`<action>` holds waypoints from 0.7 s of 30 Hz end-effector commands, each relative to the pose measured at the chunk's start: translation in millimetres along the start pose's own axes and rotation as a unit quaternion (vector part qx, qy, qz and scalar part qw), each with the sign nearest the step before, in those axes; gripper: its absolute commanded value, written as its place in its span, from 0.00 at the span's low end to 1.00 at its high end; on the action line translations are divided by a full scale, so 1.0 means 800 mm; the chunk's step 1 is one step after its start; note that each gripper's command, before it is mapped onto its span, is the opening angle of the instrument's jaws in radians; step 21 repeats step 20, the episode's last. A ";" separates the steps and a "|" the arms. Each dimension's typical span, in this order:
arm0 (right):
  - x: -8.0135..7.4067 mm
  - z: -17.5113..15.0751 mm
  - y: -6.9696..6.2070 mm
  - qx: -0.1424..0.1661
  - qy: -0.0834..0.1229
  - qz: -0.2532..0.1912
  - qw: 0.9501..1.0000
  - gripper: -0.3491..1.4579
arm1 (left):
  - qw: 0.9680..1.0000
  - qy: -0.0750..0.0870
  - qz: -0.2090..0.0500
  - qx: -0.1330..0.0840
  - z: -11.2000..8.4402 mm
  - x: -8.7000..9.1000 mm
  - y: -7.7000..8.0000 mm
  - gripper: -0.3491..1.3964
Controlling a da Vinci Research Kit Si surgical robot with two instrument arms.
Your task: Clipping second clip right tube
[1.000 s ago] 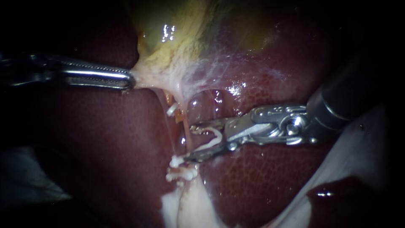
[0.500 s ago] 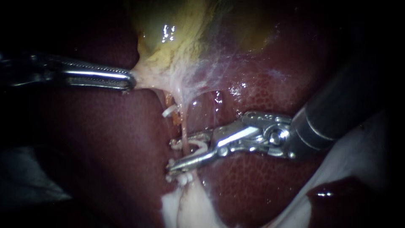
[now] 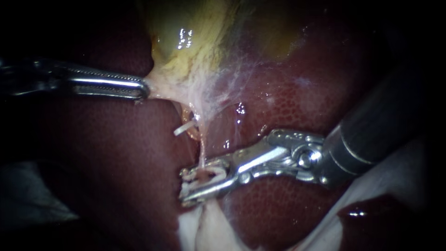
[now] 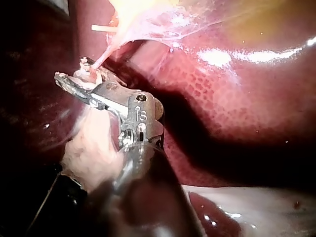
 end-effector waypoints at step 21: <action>-0.0012 -0.0011 -0.0004 0.002 -0.002 0.028 1.000 0.00 | 1.000 0.000 0.000 0.001 0.0000 0.0001 0.0000 0.00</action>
